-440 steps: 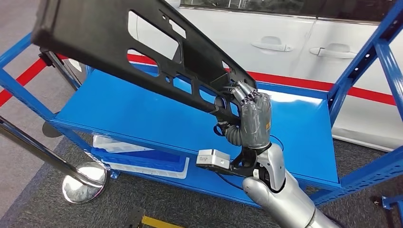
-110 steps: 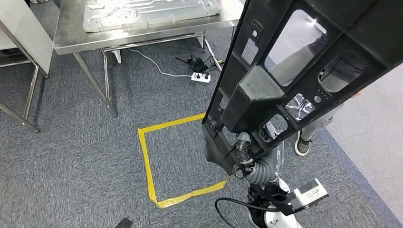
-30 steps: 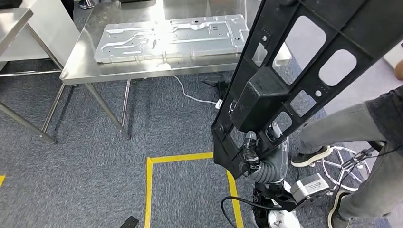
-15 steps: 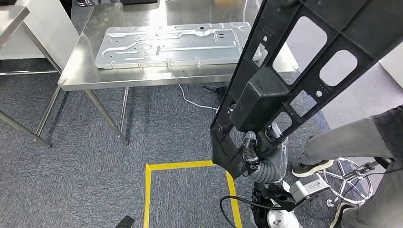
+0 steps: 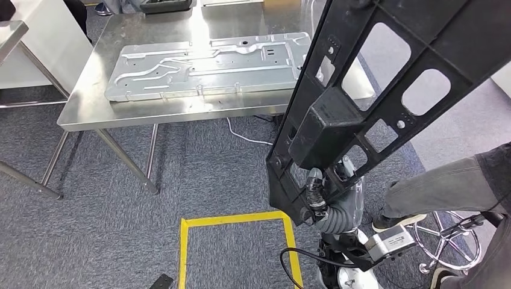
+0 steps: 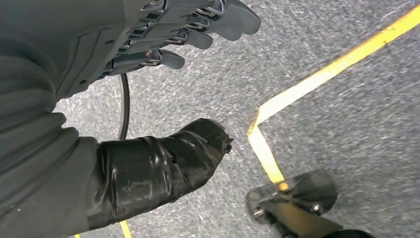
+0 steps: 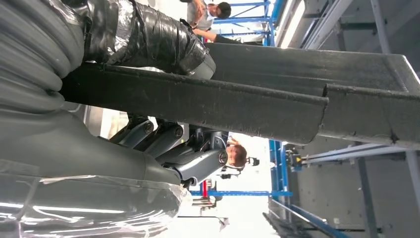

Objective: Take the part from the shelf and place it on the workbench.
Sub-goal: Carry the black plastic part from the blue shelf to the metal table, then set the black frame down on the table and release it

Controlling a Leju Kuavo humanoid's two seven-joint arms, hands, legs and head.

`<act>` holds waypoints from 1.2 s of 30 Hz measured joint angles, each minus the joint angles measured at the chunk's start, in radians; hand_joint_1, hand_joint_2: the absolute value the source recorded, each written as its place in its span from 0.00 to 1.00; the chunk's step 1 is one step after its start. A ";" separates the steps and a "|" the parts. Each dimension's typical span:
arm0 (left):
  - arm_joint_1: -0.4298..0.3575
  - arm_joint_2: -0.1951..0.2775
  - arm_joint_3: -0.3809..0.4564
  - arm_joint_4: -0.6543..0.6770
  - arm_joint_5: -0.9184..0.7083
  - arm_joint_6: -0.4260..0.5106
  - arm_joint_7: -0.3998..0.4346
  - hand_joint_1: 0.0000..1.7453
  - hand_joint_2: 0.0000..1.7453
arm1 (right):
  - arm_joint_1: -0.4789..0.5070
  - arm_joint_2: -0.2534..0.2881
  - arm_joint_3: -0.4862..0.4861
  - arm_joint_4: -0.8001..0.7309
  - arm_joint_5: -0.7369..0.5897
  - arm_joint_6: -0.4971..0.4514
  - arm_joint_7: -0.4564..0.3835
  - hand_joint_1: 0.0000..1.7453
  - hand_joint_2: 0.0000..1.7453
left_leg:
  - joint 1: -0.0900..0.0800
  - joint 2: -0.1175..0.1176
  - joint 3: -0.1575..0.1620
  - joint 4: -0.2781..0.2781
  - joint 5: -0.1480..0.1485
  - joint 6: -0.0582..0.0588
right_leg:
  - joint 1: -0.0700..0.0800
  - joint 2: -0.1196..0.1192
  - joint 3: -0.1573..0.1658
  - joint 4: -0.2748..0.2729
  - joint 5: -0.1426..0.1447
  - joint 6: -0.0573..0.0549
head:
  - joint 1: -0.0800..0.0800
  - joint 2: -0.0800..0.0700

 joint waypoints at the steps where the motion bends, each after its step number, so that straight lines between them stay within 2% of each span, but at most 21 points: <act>1: 0.000 0.001 0.000 0.000 0.004 -0.001 0.001 0.00 1.00 | -0.001 0.001 0.000 0.000 0.003 0.000 0.000 1.00 1.00 | -0.001 0.000 0.015 -0.065 0.052 0.007 | 0.001 0.000 0.012 -0.001 -0.010 0.001 | 0.000 0.000; 2: 0.001 0.002 0.000 0.000 0.006 -0.001 0.003 0.00 1.00 | -0.002 0.001 0.000 0.001 0.004 0.000 0.000 1.00 1.00 | -0.005 0.000 0.029 -0.121 0.094 0.013 | 0.003 0.001 0.024 -0.002 -0.019 0.004 | 0.001 0.000; 4: 0.002 0.005 0.002 0.000 0.011 -0.001 0.007 0.00 1.00 | -0.005 0.002 0.001 0.003 0.006 0.002 0.002 1.00 1.00 | -0.013 0.000 0.048 -0.183 0.130 0.028 | 0.004 0.004 0.041 -0.008 -0.032 0.013 | 0.000 0.000; 8: 0.002 0.007 0.003 0.000 0.017 0.001 0.007 0.00 1.00 | -0.008 0.002 0.001 0.003 0.022 0.010 0.027 1.00 1.00 | -0.011 -0.002 0.092 -0.211 0.126 0.047 | 0.008 0.004 0.048 0.030 -0.028 0.034 | -0.001 0.000; 10: 0.000 0.007 0.004 0.000 0.017 0.001 0.004 0.00 1.00 | -0.009 0.002 0.001 0.003 0.034 0.012 0.038 1.00 1.00 | -0.009 -0.002 0.113 -0.219 0.118 0.054 | 0.007 0.001 -0.002 0.119 -0.055 0.037 | 0.000 0.000; 12: -0.001 0.007 0.004 0.000 0.017 0.001 0.002 0.00 1.00 | -0.007 0.001 0.001 0.003 0.039 0.012 0.043 1.00 1.00 | -0.010 -0.002 0.124 -0.219 0.105 0.059 | 0.008 0.001 -0.083 0.225 -0.106 0.041 | 0.000 0.000; 13: 0.000 0.007 0.004 0.000 0.017 0.000 0.001 0.00 1.00 | -0.005 0.000 0.001 0.003 0.040 0.012 0.046 1.00 1.00 | -0.011 -0.003 0.132 -0.219 0.097 0.060 | 0.009 0.001 -0.114 0.251 -0.123 0.042 | 0.000 0.000; 14: 0.001 0.007 0.004 0.000 0.017 0.000 -0.001 0.00 1.00 | -0.004 -0.001 0.001 0.003 0.042 0.012 0.049 1.00 1.00 | -0.012 -0.004 0.141 -0.218 0.088 0.060 | 0.009 0.001 -0.131 0.247 -0.120 0.042 | 0.000 0.000; 15: 0.002 0.007 0.004 0.000 0.017 -0.001 -0.003 0.00 1.00 | -0.004 -0.002 0.001 0.003 0.045 0.012 0.053 1.00 1.00 | -0.014 -0.005 0.153 -0.217 0.079 0.060 | 0.010 0.001 -0.133 0.213 -0.092 0.040 | 0.000 0.000; 17: 0.003 0.006 0.004 0.000 0.018 -0.004 -0.005 0.00 1.00 | -0.003 -0.002 0.001 0.003 0.057 0.012 0.063 1.00 1.00 | -0.016 -0.006 0.177 -0.214 0.059 0.057 | 0.014 0.001 -0.113 0.097 0.009 0.030 | 0.000 0.000; 18: 0.002 0.006 0.004 0.000 0.019 -0.006 -0.006 0.00 1.00 | -0.004 -0.003 0.001 0.004 0.065 0.012 0.068 1.00 1.00 | -0.018 -0.008 0.184 -0.212 0.050 0.053 | 0.018 0.001 -0.105 0.050 0.041 0.025 | -0.001 0.000; 19: 0.001 0.006 0.004 0.000 0.020 -0.008 -0.006 0.00 1.00 | -0.004 -0.003 0.001 0.004 0.074 0.013 0.074 1.00 1.00 | -0.018 -0.008 0.187 -0.211 0.042 0.048 | 0.021 0.001 -0.099 0.021 0.064 0.019 | -0.003 0.000; 22: 0.001 0.008 0.004 0.000 0.026 -0.011 -0.005 0.00 1.00 | -0.007 -0.005 0.002 0.006 0.092 0.014 0.090 1.00 1.00 | -0.019 -0.009 0.194 -0.202 0.031 0.029 | 0.019 0.000 -0.081 0.002 0.070 0.003 | -0.005 0.000; 24: -0.001 0.010 0.005 0.000 0.032 -0.011 -0.005 0.00 1.00 | -0.012 -0.007 0.002 0.007 0.098 0.015 0.096 1.00 1.00 | -0.016 -0.006 0.173 -0.152 0.023 0.020 | 0.014 -0.001 -0.060 -0.010 0.065 -0.007 | -0.008 0.000; 28: -0.002 0.010 0.006 0.000 0.042 -0.009 -0.008 0.00 1.00 | -0.019 -0.010 0.002 0.011 0.119 0.016 0.114 1.00 1.00 | -0.001 -0.001 0.032 0.048 -0.044 -0.002 | 0.009 -0.002 -0.031 -0.018 0.043 -0.012 | -0.011 0.000; 29: 0.000 0.010 0.007 0.000 0.044 -0.008 -0.009 0.00 1.00 | -0.019 -0.011 0.001 0.013 0.127 0.015 0.122 1.00 1.00 | 0.002 0.000 0.014 0.052 -0.042 -0.007 | 0.007 0.000 -0.022 -0.018 0.035 -0.010 | -0.012 0.000; 30: 0.003 0.011 0.007 0.000 0.045 -0.007 -0.010 0.00 1.00 | -0.019 -0.013 0.001 0.015 0.134 0.014 0.130 1.00 1.00 | 0.005 0.000 0.013 0.022 -0.018 -0.010 | 0.005 0.001 -0.010 -0.018 0.026 -0.007 | -0.012 0.000; 32: 0.004 0.010 0.007 0.000 0.045 -0.004 -0.014 0.00 1.00 | -0.020 -0.021 -0.001 0.017 0.135 0.014 0.142 1.00 1.00 | 0.009 0.002 0.042 -0.100 0.078 -0.012 | 0.000 0.002 0.012 -0.018 0.008 0.003 | -0.012 0.000; 33: 0.004 0.010 0.007 0.000 0.045 -0.001 -0.016 0.00 1.00 | -0.020 -0.027 -0.004 0.018 0.124 0.016 0.142 1.00 1.00 | 0.007 0.003 0.056 -0.154 0.105 -0.010 | -0.001 0.002 0.022 -0.018 -0.001 0.009 | -0.013 0.000; 34: 0.004 0.009 0.007 0.000 0.047 0.002 -0.020 0.00 1.00 | -0.020 -0.033 -0.010 0.018 0.104 0.017 0.136 1.00 1.00 | 0.004 0.004 0.067 -0.187 0.122 -0.006 | -0.001 0.002 0.027 -0.020 -0.008 0.017 | -0.013 0.000; 36: 0.006 0.008 0.007 0.000 0.050 0.007 -0.025 0.00 1.00 | -0.016 -0.049 -0.029 0.018 0.058 0.019 0.119 1.00 1.00 | -0.001 0.004 0.075 -0.204 0.114 0.009 | 0.002 0.003 0.038 -0.019 -0.015 0.032 | -0.015 0.000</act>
